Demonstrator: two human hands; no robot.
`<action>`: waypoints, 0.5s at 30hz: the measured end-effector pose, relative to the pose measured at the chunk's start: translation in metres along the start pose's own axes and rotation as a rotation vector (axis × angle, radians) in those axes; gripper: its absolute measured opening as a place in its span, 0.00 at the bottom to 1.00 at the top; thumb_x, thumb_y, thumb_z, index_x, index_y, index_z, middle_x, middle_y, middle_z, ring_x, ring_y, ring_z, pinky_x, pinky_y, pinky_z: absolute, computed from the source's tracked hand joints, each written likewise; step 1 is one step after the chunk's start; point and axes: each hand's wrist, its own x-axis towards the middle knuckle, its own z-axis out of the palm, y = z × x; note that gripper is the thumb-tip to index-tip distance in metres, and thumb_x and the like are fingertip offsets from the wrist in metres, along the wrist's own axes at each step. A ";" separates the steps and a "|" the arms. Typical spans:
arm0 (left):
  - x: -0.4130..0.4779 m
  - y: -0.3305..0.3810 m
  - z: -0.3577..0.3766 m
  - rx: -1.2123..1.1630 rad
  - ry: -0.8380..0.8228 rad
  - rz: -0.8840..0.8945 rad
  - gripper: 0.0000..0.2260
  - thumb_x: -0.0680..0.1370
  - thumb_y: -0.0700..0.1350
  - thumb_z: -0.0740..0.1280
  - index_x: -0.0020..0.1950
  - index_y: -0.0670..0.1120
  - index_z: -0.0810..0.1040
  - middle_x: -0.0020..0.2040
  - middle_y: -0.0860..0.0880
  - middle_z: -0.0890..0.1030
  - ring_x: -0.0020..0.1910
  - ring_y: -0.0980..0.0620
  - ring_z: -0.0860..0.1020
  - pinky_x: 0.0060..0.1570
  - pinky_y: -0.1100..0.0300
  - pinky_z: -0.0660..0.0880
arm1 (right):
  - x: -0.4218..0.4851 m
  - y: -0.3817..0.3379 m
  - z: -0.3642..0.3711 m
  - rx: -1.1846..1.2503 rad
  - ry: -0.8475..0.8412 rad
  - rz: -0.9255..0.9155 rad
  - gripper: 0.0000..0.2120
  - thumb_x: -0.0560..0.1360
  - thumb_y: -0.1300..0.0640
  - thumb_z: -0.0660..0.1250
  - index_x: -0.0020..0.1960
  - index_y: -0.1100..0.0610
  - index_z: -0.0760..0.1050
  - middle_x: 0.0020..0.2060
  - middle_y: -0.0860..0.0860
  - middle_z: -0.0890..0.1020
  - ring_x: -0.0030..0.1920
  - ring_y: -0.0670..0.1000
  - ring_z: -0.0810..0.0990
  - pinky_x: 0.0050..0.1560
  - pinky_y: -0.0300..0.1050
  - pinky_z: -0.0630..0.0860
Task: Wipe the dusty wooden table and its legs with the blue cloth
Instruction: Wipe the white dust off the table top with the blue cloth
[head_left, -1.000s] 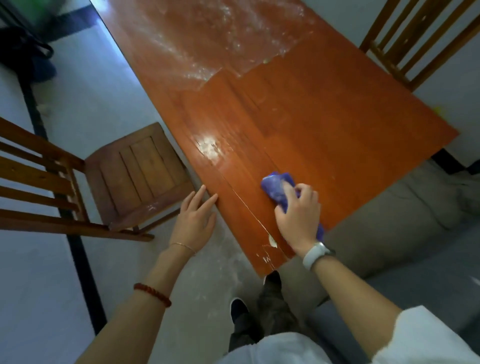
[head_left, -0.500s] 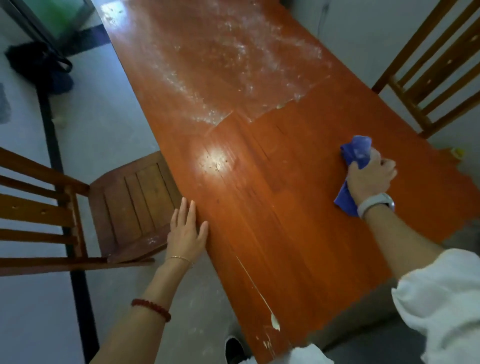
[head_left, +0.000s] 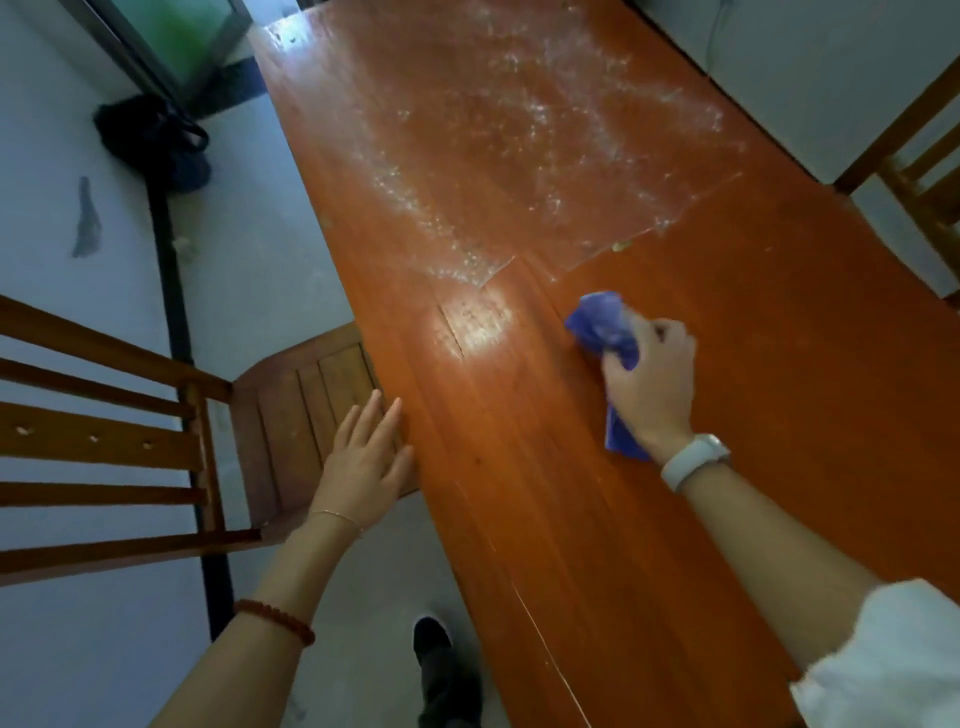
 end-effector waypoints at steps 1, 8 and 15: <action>0.005 0.002 0.001 0.025 -0.025 -0.001 0.25 0.80 0.52 0.54 0.75 0.51 0.51 0.76 0.52 0.47 0.75 0.48 0.43 0.72 0.50 0.47 | 0.021 0.005 0.000 -0.071 0.030 0.142 0.20 0.71 0.57 0.63 0.62 0.58 0.72 0.55 0.63 0.73 0.54 0.64 0.70 0.52 0.54 0.66; 0.025 -0.021 -0.017 -0.062 0.097 0.138 0.18 0.77 0.41 0.61 0.67 0.42 0.69 0.70 0.44 0.67 0.72 0.43 0.59 0.71 0.46 0.59 | -0.099 -0.091 0.067 0.003 -0.424 -0.491 0.21 0.64 0.58 0.66 0.57 0.52 0.74 0.50 0.58 0.76 0.47 0.62 0.75 0.44 0.54 0.73; 0.100 -0.053 -0.048 0.031 0.034 0.299 0.20 0.79 0.46 0.57 0.71 0.44 0.65 0.74 0.42 0.60 0.74 0.40 0.55 0.69 0.40 0.59 | -0.075 -0.085 0.059 0.214 -0.167 -0.001 0.23 0.68 0.57 0.64 0.63 0.56 0.73 0.49 0.57 0.75 0.50 0.58 0.74 0.50 0.51 0.74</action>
